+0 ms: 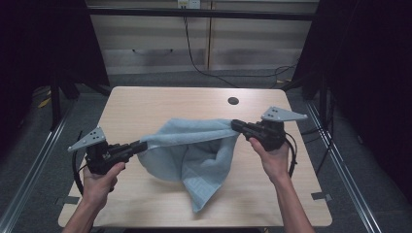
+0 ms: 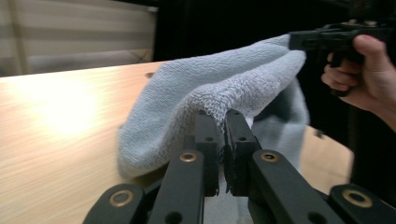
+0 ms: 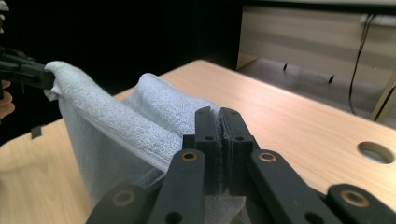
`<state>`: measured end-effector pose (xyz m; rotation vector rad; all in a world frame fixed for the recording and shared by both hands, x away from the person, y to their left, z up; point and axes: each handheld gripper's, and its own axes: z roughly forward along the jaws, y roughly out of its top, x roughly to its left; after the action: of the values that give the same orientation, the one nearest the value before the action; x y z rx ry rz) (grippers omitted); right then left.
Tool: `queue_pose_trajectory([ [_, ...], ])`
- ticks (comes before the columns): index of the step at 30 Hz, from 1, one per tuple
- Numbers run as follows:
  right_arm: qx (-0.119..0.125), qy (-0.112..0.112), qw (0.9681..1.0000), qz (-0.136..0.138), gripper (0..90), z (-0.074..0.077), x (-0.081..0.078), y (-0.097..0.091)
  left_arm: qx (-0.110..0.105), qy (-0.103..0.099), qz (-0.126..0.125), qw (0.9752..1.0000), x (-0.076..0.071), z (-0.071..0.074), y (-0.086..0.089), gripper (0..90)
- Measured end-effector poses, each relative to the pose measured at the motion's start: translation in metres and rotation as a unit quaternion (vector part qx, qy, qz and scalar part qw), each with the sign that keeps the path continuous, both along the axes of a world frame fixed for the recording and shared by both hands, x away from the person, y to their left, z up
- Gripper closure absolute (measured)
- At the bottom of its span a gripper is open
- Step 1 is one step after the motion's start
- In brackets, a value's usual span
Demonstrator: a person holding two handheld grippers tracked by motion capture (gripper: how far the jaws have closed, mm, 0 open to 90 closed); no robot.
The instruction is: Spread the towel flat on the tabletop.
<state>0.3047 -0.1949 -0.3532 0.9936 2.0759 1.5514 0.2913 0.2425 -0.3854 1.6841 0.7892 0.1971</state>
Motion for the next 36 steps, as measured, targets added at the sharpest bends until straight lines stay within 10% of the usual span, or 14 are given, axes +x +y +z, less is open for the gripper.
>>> queue_pose_trajectory([
  [10,-0.032,0.101,0.9944,0.008,84.2,-0.091,0.047,0.029,0.054,0.103,0.046,0.9922,0.045,-0.089,0.015,83.0],
  [14,-0.024,0.109,0.9938,0.005,58.5,-0.102,0.041,0.03,0.063,0.126,0.056,0.9884,0.043,-0.099,0.018,68.2],
  [21,0.007,0.096,0.9949,0.03,49.9,-0.079,-0.002,0.017,0.061,0.096,0.045,0.9925,0.014,-0.077,0.029,51.5],
  [28,-0.012,0.134,0.9895,0.054,47.0,-0.106,-0.028,0.022,0.064,0.05,-0.006,0.9967,-0.011,-0.061,0.007,51.5],
  [36,-0.022,0.171,0.9829,0.064,40.2,-0.145,-0.029,0.033,0.107,0.073,-0.075,0.9888,-0.009,-0.085,-0.044,47.1],
])
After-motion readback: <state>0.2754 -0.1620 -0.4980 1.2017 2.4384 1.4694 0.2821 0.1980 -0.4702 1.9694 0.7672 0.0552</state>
